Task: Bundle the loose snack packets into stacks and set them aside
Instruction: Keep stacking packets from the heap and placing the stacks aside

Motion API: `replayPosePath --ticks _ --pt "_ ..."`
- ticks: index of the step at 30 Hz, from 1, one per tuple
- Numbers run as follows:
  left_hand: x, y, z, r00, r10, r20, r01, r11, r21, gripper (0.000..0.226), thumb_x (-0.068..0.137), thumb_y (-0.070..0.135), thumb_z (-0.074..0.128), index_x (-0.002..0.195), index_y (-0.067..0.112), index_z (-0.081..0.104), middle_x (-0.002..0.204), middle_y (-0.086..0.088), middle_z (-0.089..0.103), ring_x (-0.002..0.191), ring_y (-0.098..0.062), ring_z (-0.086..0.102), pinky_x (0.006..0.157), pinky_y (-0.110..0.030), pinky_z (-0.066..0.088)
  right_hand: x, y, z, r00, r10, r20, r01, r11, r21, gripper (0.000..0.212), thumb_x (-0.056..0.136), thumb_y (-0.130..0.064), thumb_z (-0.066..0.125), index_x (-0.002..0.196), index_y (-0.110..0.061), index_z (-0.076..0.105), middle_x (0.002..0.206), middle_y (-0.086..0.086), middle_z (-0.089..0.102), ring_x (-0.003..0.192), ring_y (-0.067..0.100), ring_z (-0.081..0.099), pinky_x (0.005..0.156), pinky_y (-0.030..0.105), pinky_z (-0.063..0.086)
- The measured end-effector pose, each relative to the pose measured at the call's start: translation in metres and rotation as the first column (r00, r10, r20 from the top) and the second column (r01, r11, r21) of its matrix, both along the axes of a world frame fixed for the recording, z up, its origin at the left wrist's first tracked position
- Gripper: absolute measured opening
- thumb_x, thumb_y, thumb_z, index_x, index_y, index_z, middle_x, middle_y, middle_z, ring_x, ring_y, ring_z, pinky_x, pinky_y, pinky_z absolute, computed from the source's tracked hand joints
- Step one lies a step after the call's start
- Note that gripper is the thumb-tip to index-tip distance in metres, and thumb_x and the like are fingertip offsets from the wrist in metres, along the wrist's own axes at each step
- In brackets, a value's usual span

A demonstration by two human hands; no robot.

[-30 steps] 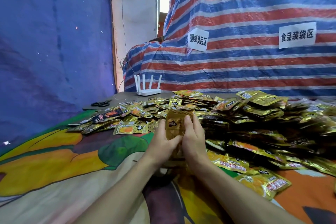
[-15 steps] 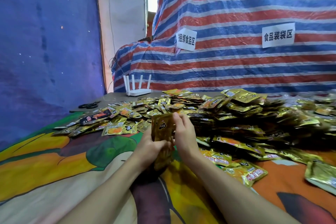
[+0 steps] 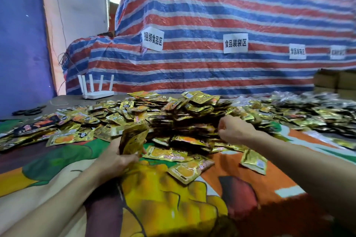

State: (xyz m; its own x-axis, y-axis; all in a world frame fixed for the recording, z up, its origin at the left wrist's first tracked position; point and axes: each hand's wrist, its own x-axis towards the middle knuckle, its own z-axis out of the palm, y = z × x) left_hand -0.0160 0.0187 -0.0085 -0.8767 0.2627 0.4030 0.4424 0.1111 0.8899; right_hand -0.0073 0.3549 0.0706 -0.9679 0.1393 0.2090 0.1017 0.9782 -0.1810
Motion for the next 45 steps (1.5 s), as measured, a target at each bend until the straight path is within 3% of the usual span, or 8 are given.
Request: replayPosePath --ticks 4,6,10,15,25,34,40,45 --pt "0.005 0.007 0.003 0.999 0.012 -0.041 -0.015 0.997 -0.072 0.033 0.068 0.003 0.078 0.095 0.016 0.064 0.082 -0.003 0.076 0.085 -0.019 0.069 0.078 -0.021 0.052 0.016 0.070 0.002 0.964 -0.201 0.174 0.171 0.970 0.173 0.014 0.087 -0.014 0.052 0.078 -0.009 0.062 0.074 0.006 0.063 0.069 0.025 0.061 0.059 0.030 0.048" --pt "0.008 0.006 0.006 1.000 0.007 -0.031 -0.009 0.999 -0.043 0.033 0.064 0.003 0.074 0.096 0.009 0.065 0.084 -0.009 0.075 0.083 -0.023 0.069 0.078 -0.029 0.054 0.022 0.090 -0.004 0.948 -0.235 0.214 0.193 0.961 0.199 0.018 0.087 -0.011 0.050 0.090 -0.008 0.068 0.084 0.008 0.067 0.077 0.026 0.063 0.064 0.029 0.050" --pt "0.006 0.003 0.006 1.000 -0.002 -0.005 0.002 1.000 -0.024 0.037 0.068 -0.010 0.075 0.102 0.004 0.065 0.083 -0.010 0.075 0.078 -0.014 0.073 0.071 -0.017 0.056 0.025 0.105 -0.021 0.958 -0.219 0.187 0.170 0.954 0.247 0.028 0.089 -0.009 0.050 0.110 -0.015 0.067 0.106 0.009 0.069 0.097 0.027 0.066 0.076 0.035 0.056" --pt "0.003 0.001 0.006 0.999 0.010 -0.040 -0.012 0.998 -0.054 0.033 0.070 -0.005 0.075 0.102 -0.002 0.066 0.083 -0.012 0.075 0.082 -0.020 0.071 0.074 -0.022 0.056 0.013 0.102 -0.024 0.969 -0.213 0.128 0.164 0.934 0.319 0.013 0.089 -0.013 0.056 0.096 -0.022 0.061 0.088 0.000 0.061 0.080 0.022 0.060 0.054 0.027 0.042" --pt "0.005 0.000 0.008 1.000 0.000 -0.006 0.000 0.998 -0.055 0.043 0.061 0.006 0.066 0.103 0.001 0.066 0.088 -0.021 0.072 0.080 -0.021 0.070 0.071 -0.024 0.056 0.005 0.114 -0.018 0.969 -0.231 0.089 0.212 0.959 0.186 0.021 0.088 -0.006 0.053 0.100 -0.016 0.067 0.096 0.003 0.067 0.085 0.022 0.064 0.057 0.029 0.049" --pt "0.008 0.001 0.010 1.000 0.012 0.005 -0.012 0.996 -0.083 0.043 0.060 0.006 0.066 0.103 0.003 0.066 0.090 -0.022 0.072 0.080 -0.022 0.070 0.072 -0.030 0.055 -0.002 0.107 -0.031 0.968 -0.211 0.137 0.192 0.972 0.134 0.019 0.093 -0.017 0.055 0.103 -0.019 0.070 0.099 0.006 0.070 0.091 0.026 0.066 0.081 0.038 0.059" --pt "0.005 -0.001 0.009 1.000 0.021 -0.017 -0.023 0.995 -0.098 0.044 0.059 0.006 0.067 0.103 0.003 0.068 0.090 -0.021 0.074 0.083 -0.023 0.072 0.075 -0.027 0.056 -0.004 0.105 -0.031 0.965 -0.247 0.092 0.223 0.951 0.212 0.008 0.090 -0.015 0.055 0.096 -0.016 0.060 0.086 0.002 0.061 0.075 0.020 0.060 0.057 0.030 0.049" --pt "0.004 -0.001 0.009 0.999 0.025 -0.025 -0.028 0.995 -0.095 0.045 0.058 0.005 0.066 0.103 0.002 0.068 0.089 -0.020 0.074 0.080 -0.021 0.073 0.073 -0.023 0.057 -0.008 0.105 -0.035 0.957 -0.273 0.095 0.255 0.953 0.161 0.010 0.089 -0.024 0.059 0.091 -0.018 0.051 0.086 0.002 0.059 0.074 0.019 0.058 0.059 0.030 0.048"
